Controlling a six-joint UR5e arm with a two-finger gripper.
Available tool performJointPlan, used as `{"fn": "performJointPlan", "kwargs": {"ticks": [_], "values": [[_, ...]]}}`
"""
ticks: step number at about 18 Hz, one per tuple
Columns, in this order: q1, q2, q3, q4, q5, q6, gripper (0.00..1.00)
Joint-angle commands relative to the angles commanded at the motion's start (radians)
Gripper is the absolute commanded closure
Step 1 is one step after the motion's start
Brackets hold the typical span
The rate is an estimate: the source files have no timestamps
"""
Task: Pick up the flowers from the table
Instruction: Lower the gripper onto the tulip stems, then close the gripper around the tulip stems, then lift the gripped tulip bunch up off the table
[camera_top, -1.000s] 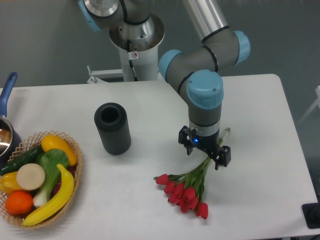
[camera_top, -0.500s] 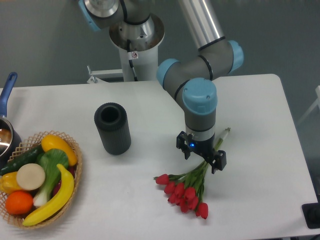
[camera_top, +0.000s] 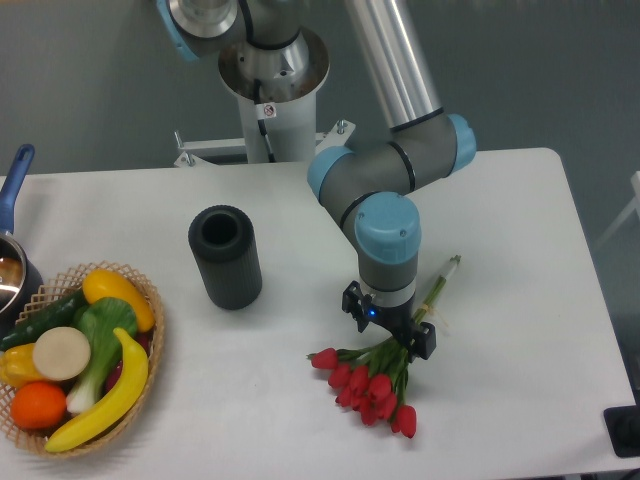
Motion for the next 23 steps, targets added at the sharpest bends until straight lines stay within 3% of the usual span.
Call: {"fn": "performJointPlan", "kwargs": {"ticks": [6, 7, 10, 11, 23], "values": [[-0.003, -0.011, 0.008, 0.003, -0.002, 0.000, 0.03], [-0.003, -0.011, 0.015, 0.005, -0.002, -0.015, 0.21], [-0.005, -0.009, 0.018, 0.005, 0.002, -0.069, 0.93], [-0.006, -0.009, 0.018, 0.005, 0.003, -0.069, 1.00], [0.003, 0.015, 0.035, 0.015, -0.018, -0.057, 1.00]]}}
